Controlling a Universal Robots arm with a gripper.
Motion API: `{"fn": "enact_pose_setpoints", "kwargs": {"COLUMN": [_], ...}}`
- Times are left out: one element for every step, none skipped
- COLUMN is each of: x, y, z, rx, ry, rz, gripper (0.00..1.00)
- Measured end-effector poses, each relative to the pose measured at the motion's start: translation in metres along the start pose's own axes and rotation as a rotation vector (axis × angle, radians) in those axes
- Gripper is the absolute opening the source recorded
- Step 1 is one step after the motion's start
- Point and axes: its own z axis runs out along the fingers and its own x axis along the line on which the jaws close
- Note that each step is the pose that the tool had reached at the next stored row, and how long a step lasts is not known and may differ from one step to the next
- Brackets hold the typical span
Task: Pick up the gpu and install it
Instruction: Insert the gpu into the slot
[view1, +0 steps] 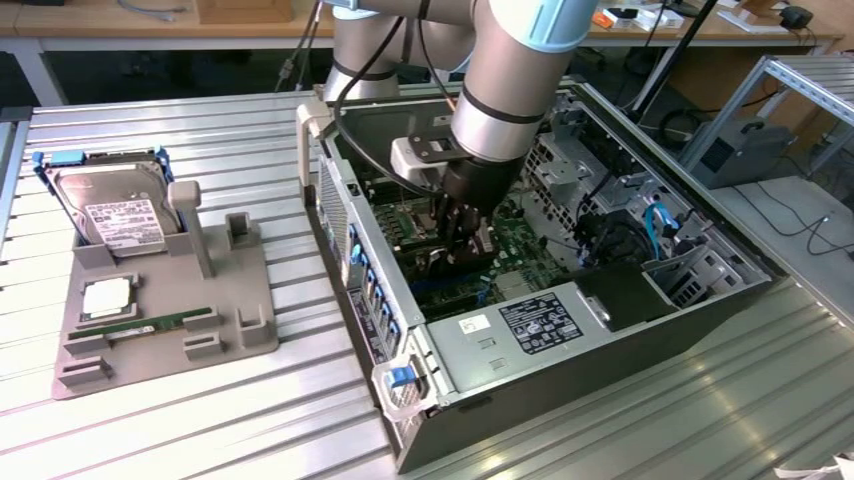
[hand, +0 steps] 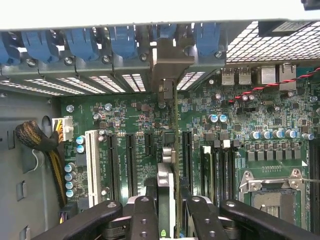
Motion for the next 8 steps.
{"fn": "enact_pose_setpoints", "kwargs": {"x": [-0.0007, -0.001, -0.0011, -0.0011, -0.0012, -0.0012, -0.0011, -0.0011], "y": [-0.0005, -0.0006, -0.0007, -0.0007, -0.0005, -0.0004, -0.0004, -0.0001], "z": [0.0009, 0.0017, 0.0019, 0.0019, 0.0019, 0.0018, 0.0017, 0.0016], "rx": [-0.0009, -0.0017, -0.0018, -0.0017, -0.0011, -0.0012, -0.0013, -0.001], "ry": [-0.0001, 0.0002, 0.0002, 0.0, -0.0007, -0.0004, -0.0002, -0.0002], "rz": [0.0, 0.0, 0.0, 0.0, 0.0, 0.0, 0.0, 0.0], "gripper": [0.27, 0.27, 0.27, 0.27, 0.27, 0.27, 0.27, 0.27]}}
